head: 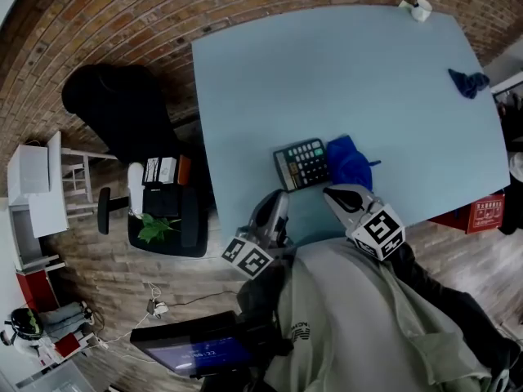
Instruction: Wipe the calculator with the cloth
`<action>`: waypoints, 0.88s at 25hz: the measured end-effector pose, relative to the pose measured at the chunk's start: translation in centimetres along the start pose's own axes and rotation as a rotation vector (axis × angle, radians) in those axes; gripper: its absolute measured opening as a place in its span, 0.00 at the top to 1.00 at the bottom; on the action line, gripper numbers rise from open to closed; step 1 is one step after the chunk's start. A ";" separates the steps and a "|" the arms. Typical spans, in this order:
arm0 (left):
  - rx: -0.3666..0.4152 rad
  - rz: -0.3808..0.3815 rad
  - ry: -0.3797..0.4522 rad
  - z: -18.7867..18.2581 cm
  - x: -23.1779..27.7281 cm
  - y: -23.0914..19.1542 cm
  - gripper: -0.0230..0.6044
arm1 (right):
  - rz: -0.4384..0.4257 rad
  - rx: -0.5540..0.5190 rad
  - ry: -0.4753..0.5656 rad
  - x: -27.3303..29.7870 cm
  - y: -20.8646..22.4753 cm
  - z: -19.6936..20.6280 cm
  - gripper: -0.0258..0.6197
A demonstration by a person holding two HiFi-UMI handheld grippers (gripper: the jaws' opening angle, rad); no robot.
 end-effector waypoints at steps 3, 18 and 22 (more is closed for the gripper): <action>-0.011 -0.011 -0.006 0.1 0.0 -0.3 0.96 | -0.001 0.001 -0.012 0.1 0.0 0.3 0.96; -0.076 -0.039 -0.028 1.0 0.3 -1.4 0.96 | -0.027 -0.023 -0.053 0.5 -0.3 1.3 0.96; -0.090 -0.047 -0.032 1.1 0.4 -1.9 0.96 | -0.028 -0.023 -0.065 0.5 -0.2 1.7 0.96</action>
Point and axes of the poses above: the fingertips, and each gripper's own axes: x forward along the fingers, y to its right, z out of its underside, the point moved 4 cm from there along -x, backward along the fingers, and after that the axes turned 9 degrees about -x, right-handed, at the moved point
